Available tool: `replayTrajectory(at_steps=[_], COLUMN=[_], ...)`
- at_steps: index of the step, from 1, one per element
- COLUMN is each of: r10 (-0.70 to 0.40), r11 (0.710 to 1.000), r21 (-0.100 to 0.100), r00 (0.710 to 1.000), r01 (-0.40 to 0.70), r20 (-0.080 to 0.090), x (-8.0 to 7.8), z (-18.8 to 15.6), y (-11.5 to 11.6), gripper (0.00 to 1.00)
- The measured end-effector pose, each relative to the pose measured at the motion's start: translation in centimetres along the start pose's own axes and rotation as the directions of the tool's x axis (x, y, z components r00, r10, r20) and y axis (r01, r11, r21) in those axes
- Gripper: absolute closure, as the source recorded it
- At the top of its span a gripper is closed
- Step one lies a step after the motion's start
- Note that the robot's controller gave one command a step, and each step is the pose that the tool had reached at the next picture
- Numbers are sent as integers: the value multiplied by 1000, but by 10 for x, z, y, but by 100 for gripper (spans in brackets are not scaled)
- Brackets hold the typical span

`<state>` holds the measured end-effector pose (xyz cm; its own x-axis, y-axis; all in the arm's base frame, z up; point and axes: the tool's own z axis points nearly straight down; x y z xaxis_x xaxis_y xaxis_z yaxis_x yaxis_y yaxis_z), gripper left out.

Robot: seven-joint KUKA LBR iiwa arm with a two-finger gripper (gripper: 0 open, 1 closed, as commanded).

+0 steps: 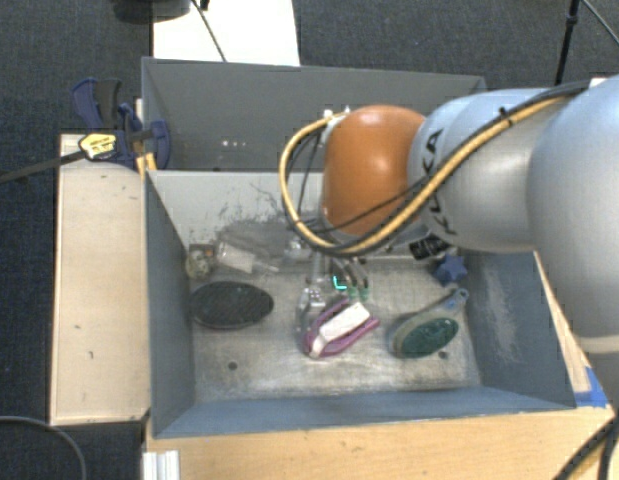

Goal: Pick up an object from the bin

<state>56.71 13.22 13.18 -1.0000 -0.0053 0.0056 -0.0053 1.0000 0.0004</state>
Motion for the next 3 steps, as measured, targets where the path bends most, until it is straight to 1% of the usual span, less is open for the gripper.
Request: replayTrajectory(at_steps=[1,2,3], r10=[-109,-83,-76], r11=[994,997,997], r21=[-3,-2,-4], r00=[994,997,997], r01=[109,83,76], r20=[9,6,10], x=[14,36,34], z=[63,57,55], y=[81,123,121], gripper=[0,0,100])
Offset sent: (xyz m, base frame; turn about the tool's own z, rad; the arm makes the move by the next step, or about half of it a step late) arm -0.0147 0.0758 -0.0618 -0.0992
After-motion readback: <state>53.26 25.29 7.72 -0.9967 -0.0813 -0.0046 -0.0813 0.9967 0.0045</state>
